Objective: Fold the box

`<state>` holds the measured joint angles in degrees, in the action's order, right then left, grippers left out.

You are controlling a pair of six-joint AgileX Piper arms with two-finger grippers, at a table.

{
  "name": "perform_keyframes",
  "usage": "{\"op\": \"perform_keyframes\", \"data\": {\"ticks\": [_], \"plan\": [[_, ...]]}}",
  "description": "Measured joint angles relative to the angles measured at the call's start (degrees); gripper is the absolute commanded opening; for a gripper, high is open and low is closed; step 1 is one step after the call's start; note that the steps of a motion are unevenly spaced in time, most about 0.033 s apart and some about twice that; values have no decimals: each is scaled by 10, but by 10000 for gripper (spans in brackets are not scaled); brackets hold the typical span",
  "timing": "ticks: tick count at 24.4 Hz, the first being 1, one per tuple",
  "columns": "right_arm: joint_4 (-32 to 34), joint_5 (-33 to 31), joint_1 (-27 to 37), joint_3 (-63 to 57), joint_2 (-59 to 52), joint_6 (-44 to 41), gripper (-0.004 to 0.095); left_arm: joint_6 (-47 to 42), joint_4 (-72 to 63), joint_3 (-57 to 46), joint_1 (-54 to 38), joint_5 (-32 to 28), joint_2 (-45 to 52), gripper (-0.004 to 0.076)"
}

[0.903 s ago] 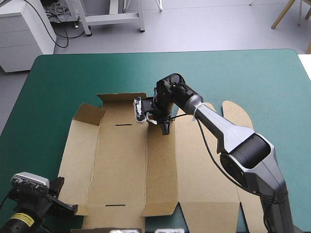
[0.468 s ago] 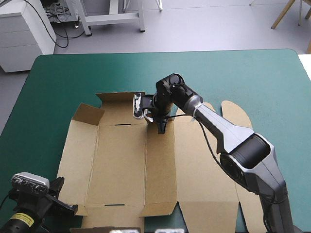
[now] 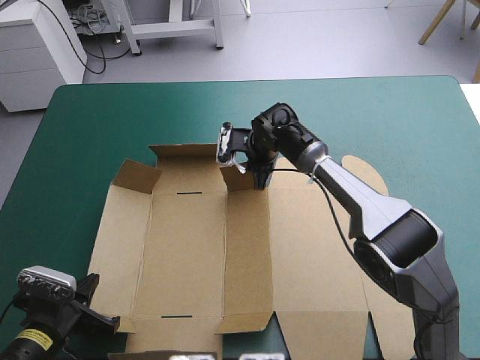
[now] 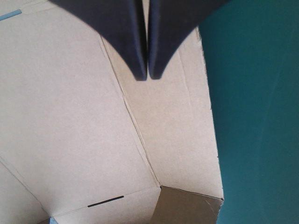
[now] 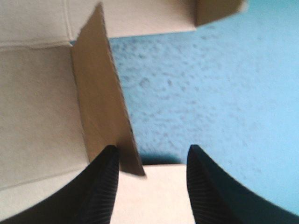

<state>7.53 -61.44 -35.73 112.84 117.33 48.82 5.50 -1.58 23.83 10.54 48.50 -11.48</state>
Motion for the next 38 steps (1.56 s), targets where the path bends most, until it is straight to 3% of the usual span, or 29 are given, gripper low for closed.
{"op": "perform_keyframes", "data": {"ticks": [5,8,12,14,18,21,26,38], "plan": [[50,-14,39,-4,-39,-81,431,0,0,0,0,0,0,-10],[71,-39,101,-5,-69,-177,389,0,0,0,0,0,0,-10],[53,-84,203,-6,-89,-249,249,0,0,0,0,0,0,-10],[33,-88,253,-7,-105,-284,119,0,0,0,0,0,0,-10],[8,-91,342,-7,-167,-317,-12,0,0,0,0,0,0,-10],[-22,-92,413,-29,-231,-322,-19,0,0,0,0,0,0,-10],[-25,-93,480,-135,-319,-325,-19,0,0,0,0,0,0,-10],[-62,-64,504,-451,-611,-353,-19,-4,0,0,0,0,0,-10]]}}
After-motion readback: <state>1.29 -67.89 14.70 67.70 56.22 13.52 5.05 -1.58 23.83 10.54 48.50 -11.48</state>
